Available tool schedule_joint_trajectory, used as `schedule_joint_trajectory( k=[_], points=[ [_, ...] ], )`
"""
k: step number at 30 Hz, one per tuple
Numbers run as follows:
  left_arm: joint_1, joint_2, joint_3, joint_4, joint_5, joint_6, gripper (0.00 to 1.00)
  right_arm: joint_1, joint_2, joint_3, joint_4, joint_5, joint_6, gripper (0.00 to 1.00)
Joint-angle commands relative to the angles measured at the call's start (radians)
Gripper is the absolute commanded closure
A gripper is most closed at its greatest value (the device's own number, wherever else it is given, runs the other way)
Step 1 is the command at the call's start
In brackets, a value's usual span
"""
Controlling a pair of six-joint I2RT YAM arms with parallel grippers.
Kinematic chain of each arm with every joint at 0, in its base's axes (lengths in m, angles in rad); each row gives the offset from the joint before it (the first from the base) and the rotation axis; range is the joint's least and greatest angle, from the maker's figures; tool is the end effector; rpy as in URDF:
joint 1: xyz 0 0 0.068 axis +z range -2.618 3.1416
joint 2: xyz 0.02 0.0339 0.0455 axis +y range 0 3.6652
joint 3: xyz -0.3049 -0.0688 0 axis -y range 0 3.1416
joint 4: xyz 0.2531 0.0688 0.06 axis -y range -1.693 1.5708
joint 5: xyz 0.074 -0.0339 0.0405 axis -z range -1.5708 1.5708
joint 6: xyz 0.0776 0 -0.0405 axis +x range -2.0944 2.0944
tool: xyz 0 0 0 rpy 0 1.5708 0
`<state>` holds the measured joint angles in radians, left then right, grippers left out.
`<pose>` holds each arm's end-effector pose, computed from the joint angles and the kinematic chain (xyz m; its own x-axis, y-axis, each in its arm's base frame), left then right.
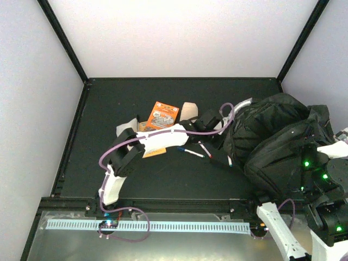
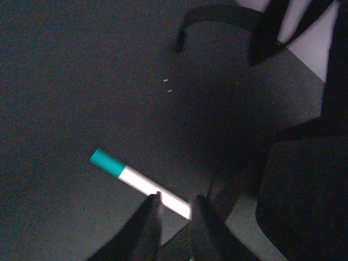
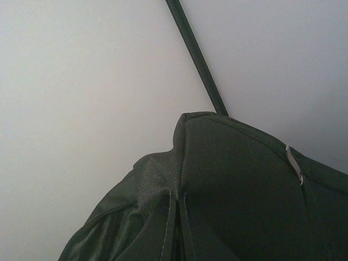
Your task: Pack the student bag
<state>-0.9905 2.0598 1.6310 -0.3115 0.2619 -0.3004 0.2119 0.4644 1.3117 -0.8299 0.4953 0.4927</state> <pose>0.2729 -0.4529 0.2315 -0.6233 0.4294 -0.6535 0.7623 0.5201 -0.3853 0.0197 -0.0335 0.4820 0.1472 0.4574 -0.8770 0.2383 0.8442 0.4802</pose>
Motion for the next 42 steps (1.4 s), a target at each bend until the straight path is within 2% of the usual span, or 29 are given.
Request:
schedule_joint_trajectory(
  k=[1,4,10,13,15,22,25,31,37,42],
  points=[
    [-0.009,0.054,0.000,0.184,0.180,0.019,0.97,-0.002,-0.015,0.020,0.129,0.017,0.016,0.98],
    [-0.010,0.102,0.010,0.233,0.262,-0.049,0.98,-0.002,-0.012,0.027,0.116,0.040,0.029,0.98],
    [-0.021,0.195,0.002,0.311,0.345,-0.278,0.99,-0.001,-0.025,0.020,0.122,0.071,0.040,0.98],
    [-0.035,0.222,0.011,0.290,0.340,-0.363,0.98,-0.002,-0.028,0.018,0.123,0.072,0.043,0.98],
    [-0.046,0.222,0.018,0.242,0.276,-0.404,0.98,-0.001,-0.026,0.018,0.122,0.070,0.043,0.98],
    [-0.081,0.228,0.061,0.065,0.046,-0.501,0.99,-0.001,-0.023,0.014,0.123,0.059,0.049,0.98],
    [-0.080,0.238,0.070,0.026,0.003,-0.538,0.98,-0.002,-0.024,0.012,0.124,0.053,0.051,0.98],
    [-0.080,0.258,0.084,0.092,0.054,-0.559,0.99,-0.002,-0.026,0.009,0.122,0.045,0.051,0.98],
    [-0.080,0.299,0.083,0.273,0.197,-0.616,0.98,-0.001,-0.021,0.008,0.121,0.035,0.052,0.98],
    [-0.082,0.348,0.145,0.228,0.163,-0.667,0.98,-0.001,-0.016,0.006,0.121,0.030,0.055,0.98]
  ],
)
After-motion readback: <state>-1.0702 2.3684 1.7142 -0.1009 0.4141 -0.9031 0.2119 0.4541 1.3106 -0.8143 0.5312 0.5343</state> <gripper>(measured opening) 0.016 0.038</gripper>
